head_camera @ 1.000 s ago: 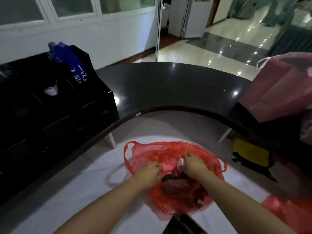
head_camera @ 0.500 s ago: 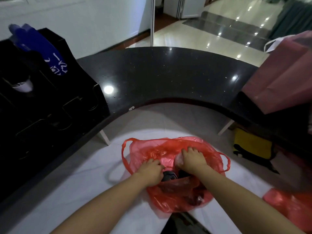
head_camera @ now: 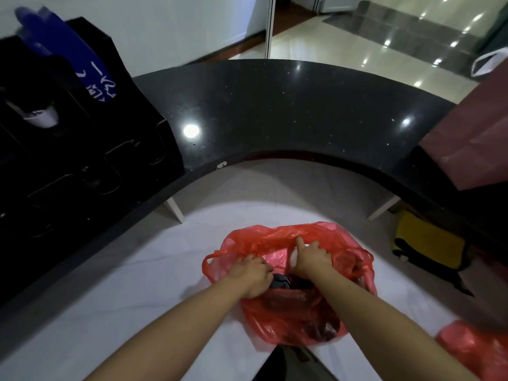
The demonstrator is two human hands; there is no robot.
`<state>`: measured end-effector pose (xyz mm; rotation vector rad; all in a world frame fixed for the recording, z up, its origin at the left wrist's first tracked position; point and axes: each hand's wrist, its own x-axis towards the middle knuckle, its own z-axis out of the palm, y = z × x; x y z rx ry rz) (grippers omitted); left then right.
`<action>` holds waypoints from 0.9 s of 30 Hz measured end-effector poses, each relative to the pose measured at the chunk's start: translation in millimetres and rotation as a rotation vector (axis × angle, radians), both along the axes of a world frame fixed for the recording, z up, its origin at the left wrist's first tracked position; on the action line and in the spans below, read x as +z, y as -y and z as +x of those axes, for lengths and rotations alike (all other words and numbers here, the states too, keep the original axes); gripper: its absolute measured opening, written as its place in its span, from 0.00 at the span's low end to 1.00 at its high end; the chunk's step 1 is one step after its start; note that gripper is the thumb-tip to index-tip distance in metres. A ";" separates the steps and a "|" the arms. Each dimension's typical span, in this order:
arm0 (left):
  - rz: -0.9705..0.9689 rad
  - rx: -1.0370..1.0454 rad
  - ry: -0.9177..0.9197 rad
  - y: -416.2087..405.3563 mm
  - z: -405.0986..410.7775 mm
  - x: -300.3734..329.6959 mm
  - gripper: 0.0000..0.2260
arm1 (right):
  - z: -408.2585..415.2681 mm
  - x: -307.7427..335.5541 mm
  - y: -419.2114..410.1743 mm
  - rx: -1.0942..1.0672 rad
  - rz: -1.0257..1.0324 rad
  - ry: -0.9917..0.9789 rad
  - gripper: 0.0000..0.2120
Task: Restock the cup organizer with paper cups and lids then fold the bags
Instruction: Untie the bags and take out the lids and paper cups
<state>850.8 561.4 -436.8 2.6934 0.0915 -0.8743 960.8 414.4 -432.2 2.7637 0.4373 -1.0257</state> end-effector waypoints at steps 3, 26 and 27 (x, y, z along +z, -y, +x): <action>-0.015 0.016 -0.016 -0.5 -1.2 -0.1 0.22 | 0.2 -0.3 1.3 0.005 0.055 0.016 0.45; -0.030 0.132 0.437 -24.3 -61.6 84.4 0.10 | -37.9 111.8 -34.3 0.164 0.565 0.116 0.40; 0.004 0.151 0.490 -27.6 -75.6 85.5 0.11 | -44.8 113.9 -39.5 0.196 0.590 0.109 0.39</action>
